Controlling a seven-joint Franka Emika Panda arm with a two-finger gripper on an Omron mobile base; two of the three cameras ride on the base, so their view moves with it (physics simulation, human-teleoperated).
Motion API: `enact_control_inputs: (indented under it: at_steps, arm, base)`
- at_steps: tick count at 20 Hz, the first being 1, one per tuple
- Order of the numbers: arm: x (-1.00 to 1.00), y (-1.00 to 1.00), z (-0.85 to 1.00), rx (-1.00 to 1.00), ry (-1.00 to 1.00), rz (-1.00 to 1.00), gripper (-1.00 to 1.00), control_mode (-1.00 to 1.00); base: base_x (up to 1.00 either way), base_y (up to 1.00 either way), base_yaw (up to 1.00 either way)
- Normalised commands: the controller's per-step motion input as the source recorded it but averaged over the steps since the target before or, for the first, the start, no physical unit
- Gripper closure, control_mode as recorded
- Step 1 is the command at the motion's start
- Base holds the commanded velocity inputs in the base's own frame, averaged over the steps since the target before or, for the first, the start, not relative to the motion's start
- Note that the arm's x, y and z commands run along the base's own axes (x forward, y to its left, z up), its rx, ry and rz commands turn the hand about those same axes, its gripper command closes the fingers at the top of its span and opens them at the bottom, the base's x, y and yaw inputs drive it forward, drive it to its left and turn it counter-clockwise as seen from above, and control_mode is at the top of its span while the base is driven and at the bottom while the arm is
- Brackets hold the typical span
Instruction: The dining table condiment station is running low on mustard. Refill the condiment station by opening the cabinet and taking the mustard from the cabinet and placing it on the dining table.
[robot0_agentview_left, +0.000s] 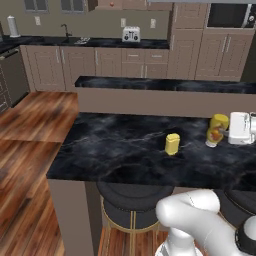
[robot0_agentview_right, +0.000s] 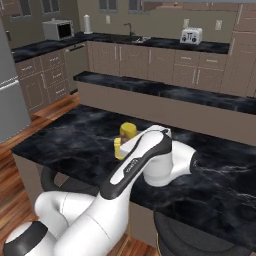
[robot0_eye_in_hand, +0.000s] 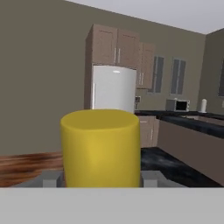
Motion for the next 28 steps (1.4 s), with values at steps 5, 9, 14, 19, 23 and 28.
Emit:
enact_control_inputs:
  at_steps: [5, 9, 14, 19, 23, 28]
  arm:
    - [0.3, 0.0, -0.27, 0.0, -0.01, 0.0, 1.0, -1.0]
    - [0.28, 0.0, -0.31, 0.0, -0.02, 0.0, 1.0, -1.0]
    - [0.24, -0.04, -0.37, 0.0, -0.02, 0.0, 1.0, -1.0]
    - [0.24, -0.02, -0.39, 0.0, -0.02, 0.0, 1.0, -1.0]
    - [0.3, 0.0, -0.37, 0.0, 0.0, 0.0, 1.0, -1.0]
    - [0.33, 0.0, -0.34, 0.0, 0.0, 0.0, 1.0, -1.0]
  base:
    - [0.0, 0.0, 0.0]
    - [0.0, 0.0, 0.0]
    - [0.0, 0.0, 0.0]
    - [0.0, 0.0, 0.0]
    - [0.0, 0.0, 0.0]
    - [0.0, 0.0, 0.0]
